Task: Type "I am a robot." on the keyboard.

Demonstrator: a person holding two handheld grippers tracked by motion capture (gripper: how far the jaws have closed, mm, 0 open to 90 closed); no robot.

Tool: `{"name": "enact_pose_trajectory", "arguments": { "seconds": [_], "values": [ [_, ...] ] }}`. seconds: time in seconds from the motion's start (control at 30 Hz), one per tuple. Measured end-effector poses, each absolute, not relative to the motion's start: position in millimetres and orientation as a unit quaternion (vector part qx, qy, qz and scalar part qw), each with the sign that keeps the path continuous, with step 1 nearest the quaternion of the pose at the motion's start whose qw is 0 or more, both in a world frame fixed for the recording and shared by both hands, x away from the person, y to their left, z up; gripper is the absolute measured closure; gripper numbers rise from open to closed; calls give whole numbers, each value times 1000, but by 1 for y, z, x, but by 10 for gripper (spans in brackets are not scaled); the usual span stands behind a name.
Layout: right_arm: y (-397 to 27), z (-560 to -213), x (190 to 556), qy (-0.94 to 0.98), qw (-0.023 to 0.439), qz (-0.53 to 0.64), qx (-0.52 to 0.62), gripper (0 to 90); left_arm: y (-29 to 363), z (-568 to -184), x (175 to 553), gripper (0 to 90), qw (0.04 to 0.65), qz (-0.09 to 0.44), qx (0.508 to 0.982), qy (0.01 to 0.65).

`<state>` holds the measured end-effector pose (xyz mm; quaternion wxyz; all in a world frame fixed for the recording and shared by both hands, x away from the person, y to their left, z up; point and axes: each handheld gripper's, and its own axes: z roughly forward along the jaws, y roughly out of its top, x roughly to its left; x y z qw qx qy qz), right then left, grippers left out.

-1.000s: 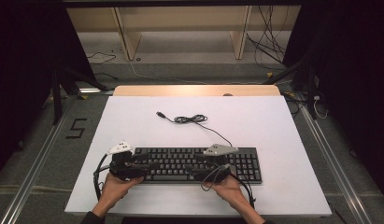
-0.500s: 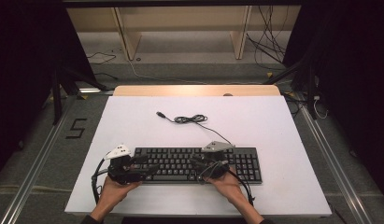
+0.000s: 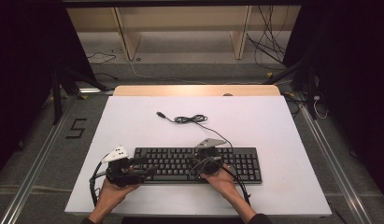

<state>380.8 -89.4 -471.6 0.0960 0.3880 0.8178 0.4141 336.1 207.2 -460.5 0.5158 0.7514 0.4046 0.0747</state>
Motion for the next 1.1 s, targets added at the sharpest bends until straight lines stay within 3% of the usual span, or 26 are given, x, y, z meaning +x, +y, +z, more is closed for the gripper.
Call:
{"name": "enact_pose_trajectory", "arguments": {
  "seconds": [0.73,0.87,1.1],
  "values": [
    [-83,-480,386,824,95,393,398,900,210,-461,335,290,519,82,749,404],
    [-87,-476,385,814,89,410,402,835,210,-461,335,289,520,84,747,405],
    [-95,-464,378,797,76,455,389,635,212,-461,335,287,521,85,745,407]
  ]
}}
